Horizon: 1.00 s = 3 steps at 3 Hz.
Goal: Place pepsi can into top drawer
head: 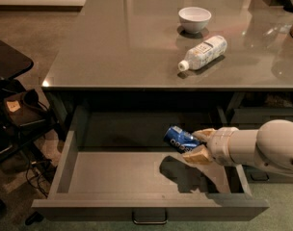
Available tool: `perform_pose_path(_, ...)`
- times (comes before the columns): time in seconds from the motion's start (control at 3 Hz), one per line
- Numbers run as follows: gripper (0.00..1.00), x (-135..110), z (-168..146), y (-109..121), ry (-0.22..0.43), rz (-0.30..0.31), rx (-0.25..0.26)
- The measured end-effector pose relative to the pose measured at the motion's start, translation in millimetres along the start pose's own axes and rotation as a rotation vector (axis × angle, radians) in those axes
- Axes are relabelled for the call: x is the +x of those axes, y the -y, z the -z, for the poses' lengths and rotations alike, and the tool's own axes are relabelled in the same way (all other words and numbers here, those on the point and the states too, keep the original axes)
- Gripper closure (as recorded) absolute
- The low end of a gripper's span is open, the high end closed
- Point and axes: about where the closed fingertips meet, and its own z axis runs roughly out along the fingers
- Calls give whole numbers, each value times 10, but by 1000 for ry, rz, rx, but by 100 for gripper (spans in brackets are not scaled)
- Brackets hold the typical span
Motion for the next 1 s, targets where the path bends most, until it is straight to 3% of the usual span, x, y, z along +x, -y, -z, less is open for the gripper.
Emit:
perform_pose_path(0.33, 100, 1, -1, 0, 0, 0, 0)
perform_pose_path(1.0, 100, 476, -516, -162, -44, -63, -127)
